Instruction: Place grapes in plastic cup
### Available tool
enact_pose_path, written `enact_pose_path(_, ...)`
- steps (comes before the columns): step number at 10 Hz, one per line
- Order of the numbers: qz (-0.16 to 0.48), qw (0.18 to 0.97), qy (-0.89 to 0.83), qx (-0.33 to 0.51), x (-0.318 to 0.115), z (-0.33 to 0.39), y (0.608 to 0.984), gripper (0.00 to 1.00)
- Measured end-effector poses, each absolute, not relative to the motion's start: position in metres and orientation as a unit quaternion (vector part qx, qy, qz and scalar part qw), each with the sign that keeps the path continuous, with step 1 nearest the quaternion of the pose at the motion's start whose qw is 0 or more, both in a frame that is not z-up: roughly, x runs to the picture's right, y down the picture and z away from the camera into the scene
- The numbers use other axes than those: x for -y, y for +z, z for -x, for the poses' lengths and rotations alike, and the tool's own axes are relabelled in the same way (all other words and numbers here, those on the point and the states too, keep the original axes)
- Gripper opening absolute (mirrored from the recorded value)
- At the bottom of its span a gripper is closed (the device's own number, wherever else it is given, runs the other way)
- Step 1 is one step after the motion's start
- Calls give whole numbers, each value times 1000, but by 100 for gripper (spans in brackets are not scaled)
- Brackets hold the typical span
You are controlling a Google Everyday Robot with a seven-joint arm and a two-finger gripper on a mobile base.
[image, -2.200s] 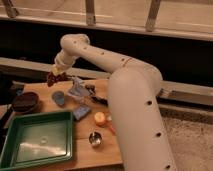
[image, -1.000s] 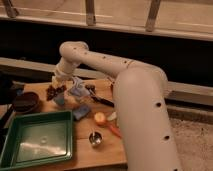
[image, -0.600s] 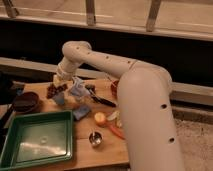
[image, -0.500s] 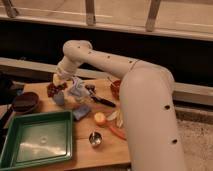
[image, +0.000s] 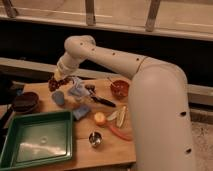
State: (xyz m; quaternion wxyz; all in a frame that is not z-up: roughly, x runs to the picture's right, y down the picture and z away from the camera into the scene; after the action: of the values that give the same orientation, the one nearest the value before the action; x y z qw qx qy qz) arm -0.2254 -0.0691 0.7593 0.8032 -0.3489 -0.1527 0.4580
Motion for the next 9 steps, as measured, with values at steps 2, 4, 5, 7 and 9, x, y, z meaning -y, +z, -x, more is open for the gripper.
enact_pose_path(2,354,806,452,144,64,228,762,0)
enact_pose_path(4,364,807,446,131,55,231,769,0)
enact_pose_path(5,369,807,444,123,49,231,774,0)
enact_pose_path(7,376,805,445,107,41,228,785,0)
enact_pose_path(9,382,803,447,98,37,226,792,0)
